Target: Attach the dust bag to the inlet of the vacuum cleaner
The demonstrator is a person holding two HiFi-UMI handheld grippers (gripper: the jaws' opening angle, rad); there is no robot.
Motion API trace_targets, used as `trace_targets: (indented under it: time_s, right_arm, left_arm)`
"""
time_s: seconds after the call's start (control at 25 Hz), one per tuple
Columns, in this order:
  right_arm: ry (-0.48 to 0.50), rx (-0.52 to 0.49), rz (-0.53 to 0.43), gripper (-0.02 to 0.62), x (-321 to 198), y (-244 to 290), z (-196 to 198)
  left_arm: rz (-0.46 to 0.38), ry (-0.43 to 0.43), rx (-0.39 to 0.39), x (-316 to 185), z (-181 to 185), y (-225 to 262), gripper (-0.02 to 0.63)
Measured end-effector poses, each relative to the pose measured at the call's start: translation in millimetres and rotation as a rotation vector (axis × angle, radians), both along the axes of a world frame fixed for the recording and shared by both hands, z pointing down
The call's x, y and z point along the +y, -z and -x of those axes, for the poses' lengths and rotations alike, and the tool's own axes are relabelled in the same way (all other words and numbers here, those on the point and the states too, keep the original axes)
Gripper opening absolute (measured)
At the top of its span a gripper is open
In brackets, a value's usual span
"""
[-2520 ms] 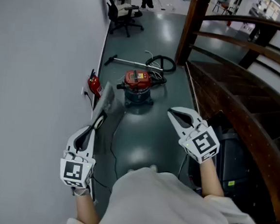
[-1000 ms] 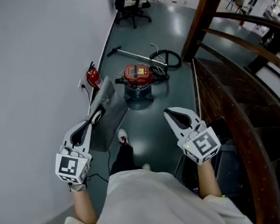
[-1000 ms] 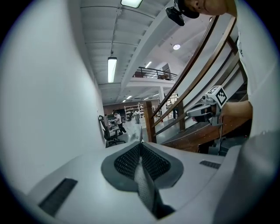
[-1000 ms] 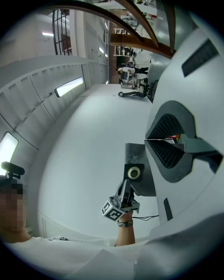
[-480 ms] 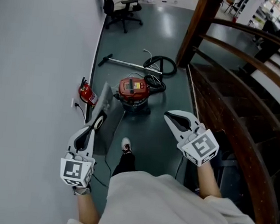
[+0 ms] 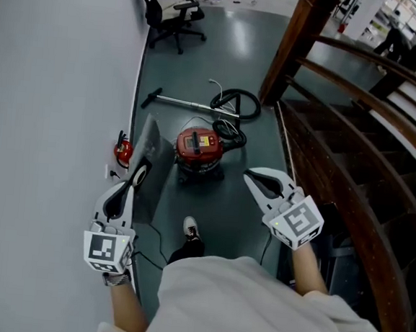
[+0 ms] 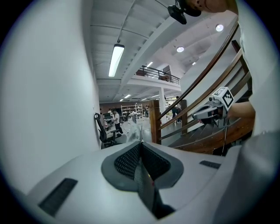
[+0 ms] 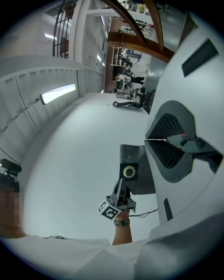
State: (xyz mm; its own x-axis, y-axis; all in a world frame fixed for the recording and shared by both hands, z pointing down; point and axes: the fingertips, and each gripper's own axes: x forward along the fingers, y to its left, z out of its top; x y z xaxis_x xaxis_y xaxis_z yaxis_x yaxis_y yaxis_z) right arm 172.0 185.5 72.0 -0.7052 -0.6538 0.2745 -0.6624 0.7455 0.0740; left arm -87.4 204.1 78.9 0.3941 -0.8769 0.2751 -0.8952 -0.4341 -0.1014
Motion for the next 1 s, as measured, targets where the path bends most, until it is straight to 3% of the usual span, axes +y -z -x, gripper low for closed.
trace_targets:
  time_s: [0.68, 1.0]
  right_arm:
    - [-0.037, 0.045, 0.036, 0.029, -96, -19, 46]
    - [0.011, 0.055, 0.037, 0.029, -120, -22, 63]
  left_arm:
    - [0.070, -0.009, 0.027, -93, 49, -33, 0.018]
    - [0.073, -0.008, 0.027, -121, 65, -43, 0.018]
